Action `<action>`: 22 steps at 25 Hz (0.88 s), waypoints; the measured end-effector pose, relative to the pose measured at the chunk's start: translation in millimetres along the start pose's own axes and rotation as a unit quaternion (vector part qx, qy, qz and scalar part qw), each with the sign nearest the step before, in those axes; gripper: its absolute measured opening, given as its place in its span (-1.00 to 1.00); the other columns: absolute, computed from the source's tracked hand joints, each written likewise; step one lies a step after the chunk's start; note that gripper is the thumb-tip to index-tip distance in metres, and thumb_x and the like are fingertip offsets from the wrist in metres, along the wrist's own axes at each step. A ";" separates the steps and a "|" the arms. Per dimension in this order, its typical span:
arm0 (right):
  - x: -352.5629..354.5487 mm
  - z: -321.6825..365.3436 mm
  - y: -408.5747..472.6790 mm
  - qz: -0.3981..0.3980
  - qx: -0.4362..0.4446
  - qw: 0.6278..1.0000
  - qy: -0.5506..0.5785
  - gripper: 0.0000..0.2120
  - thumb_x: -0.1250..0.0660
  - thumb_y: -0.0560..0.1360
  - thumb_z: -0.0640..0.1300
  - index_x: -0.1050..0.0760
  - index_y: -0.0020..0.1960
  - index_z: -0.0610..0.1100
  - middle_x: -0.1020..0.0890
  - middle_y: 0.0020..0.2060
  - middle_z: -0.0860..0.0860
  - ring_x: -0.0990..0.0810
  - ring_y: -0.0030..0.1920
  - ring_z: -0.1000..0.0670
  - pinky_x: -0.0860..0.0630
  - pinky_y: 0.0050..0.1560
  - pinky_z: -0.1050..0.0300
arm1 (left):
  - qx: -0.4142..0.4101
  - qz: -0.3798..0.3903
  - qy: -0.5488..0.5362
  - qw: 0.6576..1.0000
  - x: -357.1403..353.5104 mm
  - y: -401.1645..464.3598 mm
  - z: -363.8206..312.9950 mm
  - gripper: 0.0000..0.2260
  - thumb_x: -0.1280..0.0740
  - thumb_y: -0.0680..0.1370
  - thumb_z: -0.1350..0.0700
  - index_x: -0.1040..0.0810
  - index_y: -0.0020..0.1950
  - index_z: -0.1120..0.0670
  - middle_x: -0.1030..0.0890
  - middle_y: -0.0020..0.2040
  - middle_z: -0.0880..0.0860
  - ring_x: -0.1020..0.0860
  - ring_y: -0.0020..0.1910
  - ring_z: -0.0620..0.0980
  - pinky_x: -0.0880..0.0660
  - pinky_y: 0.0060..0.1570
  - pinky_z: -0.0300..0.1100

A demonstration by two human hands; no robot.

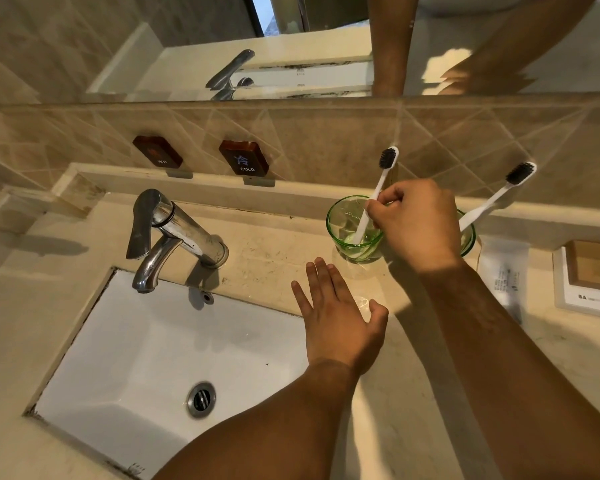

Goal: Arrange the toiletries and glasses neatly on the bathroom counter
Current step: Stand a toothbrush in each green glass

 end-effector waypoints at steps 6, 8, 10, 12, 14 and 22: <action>0.6 -0.7 1.2 0.000 -0.002 1.000 -0.007 -0.87 -0.47 0.47 0.02 -0.68 -0.19 -0.02 -0.71 -0.30 0.04 -0.64 -0.26 -0.02 -0.54 -0.17 0.10 | 0.000 0.001 0.002 1.000 0.7 -0.2 -0.4 -0.19 0.11 0.54 -0.37 0.17 0.65 0.06 0.25 0.65 0.09 0.35 0.60 0.08 0.44 0.51 0.17; 1.5 -1.4 1.2 -0.005 -0.008 1.000 -0.007 -0.87 -0.47 0.47 0.01 -0.66 -0.22 -0.01 -0.70 -0.31 0.05 -0.64 -0.27 -0.02 -0.51 -0.19 0.12 | -0.001 -0.001 -0.002 1.000 1.7 -0.2 -0.7 -0.19 0.09 0.54 -0.35 0.15 0.66 0.08 0.22 0.66 0.10 0.34 0.61 0.08 0.43 0.52 0.16; 1.6 -2.7 1.5 -0.008 -0.012 1.000 -0.005 -0.85 -0.47 0.46 0.01 -0.67 -0.22 -0.03 -0.69 -0.33 0.06 -0.64 -0.28 -0.01 -0.49 -0.21 0.13 | -0.003 0.001 -0.003 1.000 2.0 0.0 -0.7 -0.19 0.08 0.54 -0.34 0.14 0.66 0.09 0.21 0.66 0.11 0.33 0.61 0.08 0.43 0.52 0.16; 1.6 -3.3 1.9 -0.008 -0.013 1.000 -0.004 -0.84 -0.47 0.47 0.00 -0.67 -0.23 -0.05 -0.67 -0.36 0.06 -0.63 -0.30 0.00 -0.45 -0.23 0.16 | -0.004 0.002 0.001 1.000 2.4 -0.2 -0.8 -0.19 0.08 0.54 -0.35 0.14 0.66 0.09 0.21 0.66 0.11 0.33 0.61 0.08 0.44 0.51 0.16; 0.9 -3.4 2.3 -0.004 -0.013 1.000 -0.006 -0.82 -0.47 0.47 0.00 -0.66 -0.25 -0.06 -0.66 -0.38 0.06 -0.62 -0.32 0.01 -0.42 -0.24 0.16 | -0.003 0.004 0.005 1.000 2.7 0.2 -0.6 -0.19 0.09 0.54 -0.35 0.14 0.66 0.09 0.22 0.66 0.11 0.34 0.61 0.09 0.46 0.50 0.15; 4.8 -3.7 0.1 -0.015 0.007 0.999 -0.050 -0.74 -0.46 0.46 0.00 -0.59 -0.37 -0.05 -0.63 -0.42 0.06 -0.58 -0.36 0.04 -0.40 -0.30 0.15 | -0.001 0.002 0.008 1.000 0.1 1.0 0.4 -0.19 0.10 0.54 -0.36 0.15 0.66 0.08 0.23 0.66 0.10 0.34 0.61 0.09 0.42 0.52 0.18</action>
Point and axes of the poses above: each hand's wrist, its own y-axis towards the middle knuckle, its own x-axis out of the back of the hand, z = x × y, the point moved 5 cm from there along y, towards the middle knuckle
